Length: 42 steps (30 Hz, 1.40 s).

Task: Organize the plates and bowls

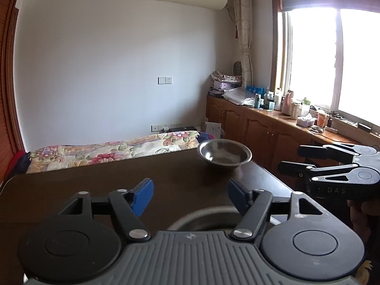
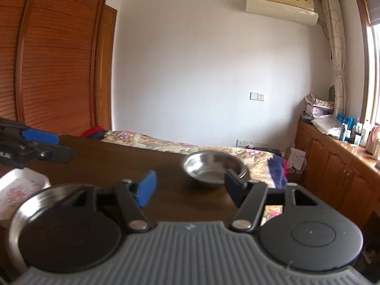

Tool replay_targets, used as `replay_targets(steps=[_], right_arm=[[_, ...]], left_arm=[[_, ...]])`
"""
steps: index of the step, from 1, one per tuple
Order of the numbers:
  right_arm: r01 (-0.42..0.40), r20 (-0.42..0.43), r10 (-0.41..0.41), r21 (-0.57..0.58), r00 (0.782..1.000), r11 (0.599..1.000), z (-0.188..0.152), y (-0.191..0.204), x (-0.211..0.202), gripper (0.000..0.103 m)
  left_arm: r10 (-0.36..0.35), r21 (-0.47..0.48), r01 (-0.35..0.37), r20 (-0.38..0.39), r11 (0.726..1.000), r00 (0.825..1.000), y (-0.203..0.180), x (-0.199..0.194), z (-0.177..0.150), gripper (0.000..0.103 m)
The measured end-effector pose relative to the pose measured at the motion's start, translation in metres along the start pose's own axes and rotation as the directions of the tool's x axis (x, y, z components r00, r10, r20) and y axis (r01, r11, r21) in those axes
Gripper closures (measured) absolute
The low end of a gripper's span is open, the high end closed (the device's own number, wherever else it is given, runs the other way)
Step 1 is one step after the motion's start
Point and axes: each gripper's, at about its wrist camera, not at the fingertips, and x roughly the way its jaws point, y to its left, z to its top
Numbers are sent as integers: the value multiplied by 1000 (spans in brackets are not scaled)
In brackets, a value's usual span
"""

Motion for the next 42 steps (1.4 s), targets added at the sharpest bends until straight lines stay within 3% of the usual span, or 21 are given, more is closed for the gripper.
replay_targets(steps=[4, 15, 26, 32, 35, 42], right_arm=[[11, -1, -11, -21, 1000, 1000, 7, -12, 16, 29], [5, -48, -7, -34, 999, 999, 5, -30, 57, 29], [-9, -118, 12, 31, 993, 999, 6, -58, 96, 29], [-14, -148, 23, 61, 989, 998, 2, -68, 111, 29], [-27, -169, 41, 84, 985, 996, 0, -72, 119, 34], [-46, -212, 73, 129, 974, 991, -6, -78, 128, 43]], left_arm=[[0, 24, 0, -4, 1000, 1000, -2, 17, 13, 7], [-57, 51, 61, -82, 997, 995, -14, 72, 44, 7], [-24, 63, 34, -155, 997, 988, -12, 133, 62, 7], [-7, 61, 19, -193, 998, 981, -9, 163, 63, 16], [-8, 63, 23, -226, 998, 974, -10, 177, 62, 25], [-14, 86, 41, -296, 995, 955, -11, 203, 57, 35]])
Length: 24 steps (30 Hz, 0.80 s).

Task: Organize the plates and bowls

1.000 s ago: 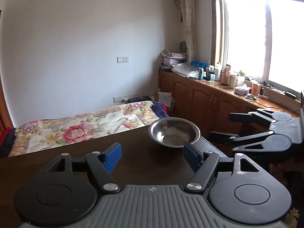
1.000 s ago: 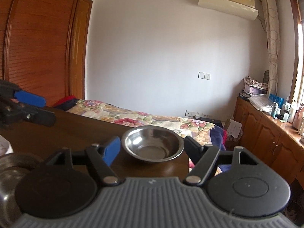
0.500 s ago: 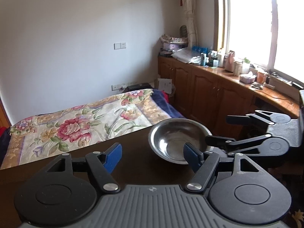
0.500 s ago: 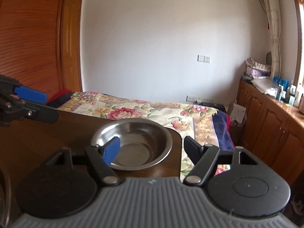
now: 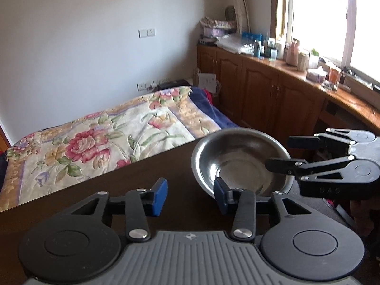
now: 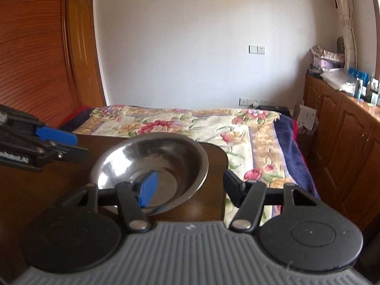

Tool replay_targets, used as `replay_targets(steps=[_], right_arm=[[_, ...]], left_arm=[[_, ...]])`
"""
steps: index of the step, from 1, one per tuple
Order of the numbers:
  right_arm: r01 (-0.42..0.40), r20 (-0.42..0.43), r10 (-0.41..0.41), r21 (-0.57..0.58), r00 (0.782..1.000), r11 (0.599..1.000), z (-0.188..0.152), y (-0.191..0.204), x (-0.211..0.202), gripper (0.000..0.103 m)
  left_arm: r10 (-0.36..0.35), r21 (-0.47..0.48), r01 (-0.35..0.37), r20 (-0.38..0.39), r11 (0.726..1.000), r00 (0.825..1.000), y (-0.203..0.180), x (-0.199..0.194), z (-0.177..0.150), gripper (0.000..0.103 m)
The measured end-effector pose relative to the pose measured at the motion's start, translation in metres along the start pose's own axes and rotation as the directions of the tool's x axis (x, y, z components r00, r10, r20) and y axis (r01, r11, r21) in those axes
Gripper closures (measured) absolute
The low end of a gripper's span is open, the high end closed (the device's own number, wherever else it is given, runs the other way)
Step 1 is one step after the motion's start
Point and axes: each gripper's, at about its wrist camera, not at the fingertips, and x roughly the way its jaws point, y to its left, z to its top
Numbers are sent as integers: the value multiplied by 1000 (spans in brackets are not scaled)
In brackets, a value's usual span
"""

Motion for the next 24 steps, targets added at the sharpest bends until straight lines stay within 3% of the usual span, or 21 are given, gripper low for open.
replay_targets(steps=[10, 15, 19, 24], right_arm=[[-26, -40, 26, 13, 999, 1000, 1, 1, 5, 53], [-40, -49, 41, 28, 998, 999, 0, -1, 7, 67], [-39, -50, 39, 18, 998, 999, 0, 1, 7, 72], [-42, -53, 43, 32, 998, 999, 2, -2, 8, 75]], left_arm=[[-58, -47, 55, -48, 997, 997, 4, 15, 4, 38], [-97, -84, 92, -64, 992, 993, 6, 20, 7, 46], [-115, -89, 109, -69, 990, 991, 5, 21, 7, 55], [-117, -90, 111, -68, 990, 991, 6, 22, 6, 56]])
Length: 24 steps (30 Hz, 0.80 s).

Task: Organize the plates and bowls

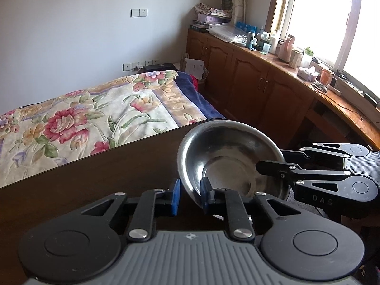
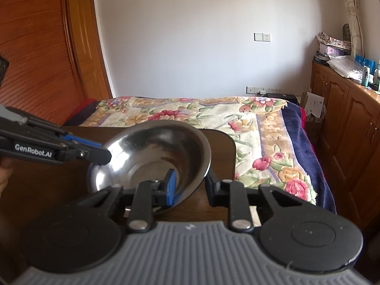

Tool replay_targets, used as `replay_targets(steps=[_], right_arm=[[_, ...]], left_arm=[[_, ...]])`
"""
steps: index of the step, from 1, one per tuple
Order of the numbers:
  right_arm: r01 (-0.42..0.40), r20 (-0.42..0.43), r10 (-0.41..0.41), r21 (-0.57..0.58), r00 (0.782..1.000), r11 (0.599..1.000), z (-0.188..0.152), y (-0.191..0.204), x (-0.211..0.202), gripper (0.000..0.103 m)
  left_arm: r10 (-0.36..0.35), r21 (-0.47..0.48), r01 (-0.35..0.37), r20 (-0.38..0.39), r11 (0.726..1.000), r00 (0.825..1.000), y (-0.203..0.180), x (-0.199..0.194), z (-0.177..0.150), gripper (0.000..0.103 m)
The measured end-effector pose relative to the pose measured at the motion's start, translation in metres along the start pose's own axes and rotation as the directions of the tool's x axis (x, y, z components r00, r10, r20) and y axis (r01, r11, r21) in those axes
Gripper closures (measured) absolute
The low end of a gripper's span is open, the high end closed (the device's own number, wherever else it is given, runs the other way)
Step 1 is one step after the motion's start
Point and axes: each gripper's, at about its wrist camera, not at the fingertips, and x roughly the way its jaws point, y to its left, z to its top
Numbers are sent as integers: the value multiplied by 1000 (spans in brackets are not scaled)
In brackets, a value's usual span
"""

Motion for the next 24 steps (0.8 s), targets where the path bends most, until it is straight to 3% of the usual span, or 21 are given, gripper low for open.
replay_targets(steps=[11, 16, 24], right_arm=[[-15, -11, 15, 35, 1000, 999, -2, 0, 4, 78], [-10, -6, 10, 56, 1000, 998, -2, -1, 1, 84], [-12, 36, 9, 86, 999, 996, 0, 4, -21, 90]], left_arm=[[-13, 9, 13, -13, 1000, 1000, 0, 2, -3, 56], [-18, -4, 18, -15, 1000, 1000, 2, -1, -5, 58], [-35, -1, 35, 34, 999, 999, -4, -37, -11, 64]])
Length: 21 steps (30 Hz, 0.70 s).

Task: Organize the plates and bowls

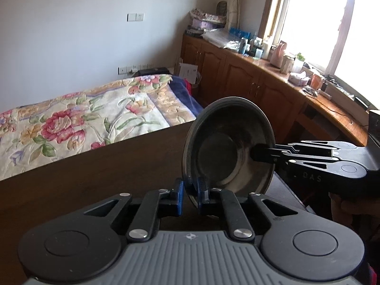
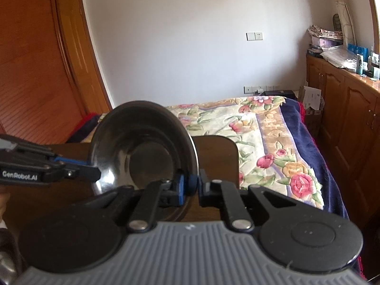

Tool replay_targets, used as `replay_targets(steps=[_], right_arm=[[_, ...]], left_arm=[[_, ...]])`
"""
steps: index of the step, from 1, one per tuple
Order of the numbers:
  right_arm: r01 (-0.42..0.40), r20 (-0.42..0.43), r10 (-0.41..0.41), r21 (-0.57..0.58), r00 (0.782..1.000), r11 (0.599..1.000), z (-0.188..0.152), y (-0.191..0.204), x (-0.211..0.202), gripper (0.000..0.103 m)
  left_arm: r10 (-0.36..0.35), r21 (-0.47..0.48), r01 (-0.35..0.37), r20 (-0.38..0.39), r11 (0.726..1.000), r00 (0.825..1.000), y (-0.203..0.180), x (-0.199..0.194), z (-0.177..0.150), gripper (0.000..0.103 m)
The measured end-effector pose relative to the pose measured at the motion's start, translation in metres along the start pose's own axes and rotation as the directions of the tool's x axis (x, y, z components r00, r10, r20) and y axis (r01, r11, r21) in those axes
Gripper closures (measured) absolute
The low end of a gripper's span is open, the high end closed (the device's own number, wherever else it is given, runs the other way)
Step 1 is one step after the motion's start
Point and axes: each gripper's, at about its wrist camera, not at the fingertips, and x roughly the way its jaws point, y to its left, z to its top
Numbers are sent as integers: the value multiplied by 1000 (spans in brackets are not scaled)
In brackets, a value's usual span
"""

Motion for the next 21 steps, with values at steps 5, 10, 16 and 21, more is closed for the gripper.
replay_targets(steps=[5, 10, 16, 21], right_arm=[[12, 45, -11, -23, 999, 1000, 4, 17, -24, 90], [18, 84, -14, -54, 996, 998, 4, 36, -52, 90], [28, 115, -20, -74, 993, 997, 0, 50, -74, 90], [31, 129, -20, -86, 991, 996, -4, 58, -87, 90]], left_arm=[[0, 16, -1, 42, 1000, 999, -10, -31, -5, 64], [-4, 24, 1, 90, 1000, 996, -16, -65, -13, 64], [-5, 34, 0, 131, 999, 991, -24, -96, -29, 64], [-6, 42, -1, 152, 999, 988, -30, -118, -42, 64]])
